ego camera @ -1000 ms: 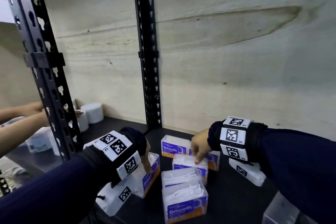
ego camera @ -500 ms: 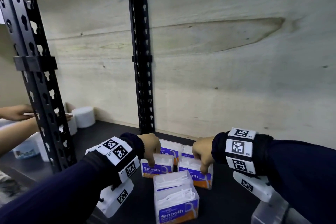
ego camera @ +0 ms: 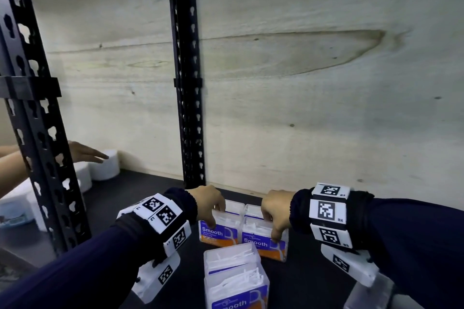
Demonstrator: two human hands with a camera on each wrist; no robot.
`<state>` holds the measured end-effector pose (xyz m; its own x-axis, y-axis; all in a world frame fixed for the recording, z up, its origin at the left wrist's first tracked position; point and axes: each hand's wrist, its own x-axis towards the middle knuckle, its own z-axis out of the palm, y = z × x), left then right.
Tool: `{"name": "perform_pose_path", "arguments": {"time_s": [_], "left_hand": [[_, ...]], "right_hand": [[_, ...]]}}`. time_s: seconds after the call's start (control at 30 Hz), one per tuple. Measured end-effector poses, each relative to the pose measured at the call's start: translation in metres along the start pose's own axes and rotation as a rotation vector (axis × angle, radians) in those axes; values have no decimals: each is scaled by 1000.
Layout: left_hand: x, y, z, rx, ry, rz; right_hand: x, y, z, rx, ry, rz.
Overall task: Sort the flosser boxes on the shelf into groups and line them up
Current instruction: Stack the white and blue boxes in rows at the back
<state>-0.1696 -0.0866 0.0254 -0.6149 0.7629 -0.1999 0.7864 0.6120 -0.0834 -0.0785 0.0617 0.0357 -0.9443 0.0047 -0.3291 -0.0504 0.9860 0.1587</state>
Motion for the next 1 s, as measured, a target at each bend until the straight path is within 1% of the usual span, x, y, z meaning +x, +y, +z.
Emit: {"name": "perform_pose_path", "arguments": {"time_s": [0.23, 0.4, 0.47, 0.53, 0.63, 0.7, 1.0], "left_hand": [[4, -3, -3, 21, -29, 3], [6, -6, -1, 22, -8, 11], [9, -7, 0, 28, -22, 9], [14, -8, 0, 54, -62, -2], [22, -8, 0, 113, -144, -26], [24, -6, -2, 136, -172, -31], [28, -4, -2, 144, -135, -4]], "right_hand": [[4, 3, 3, 24, 52, -15], [7, 7, 2, 31, 63, -9], [8, 9, -2, 41, 64, -5], [11, 12, -5, 20, 29, 9], [16, 12, -3, -15, -71, 41], [20, 12, 0, -14, -113, 49], [20, 8, 0, -49, -104, 32]]}}
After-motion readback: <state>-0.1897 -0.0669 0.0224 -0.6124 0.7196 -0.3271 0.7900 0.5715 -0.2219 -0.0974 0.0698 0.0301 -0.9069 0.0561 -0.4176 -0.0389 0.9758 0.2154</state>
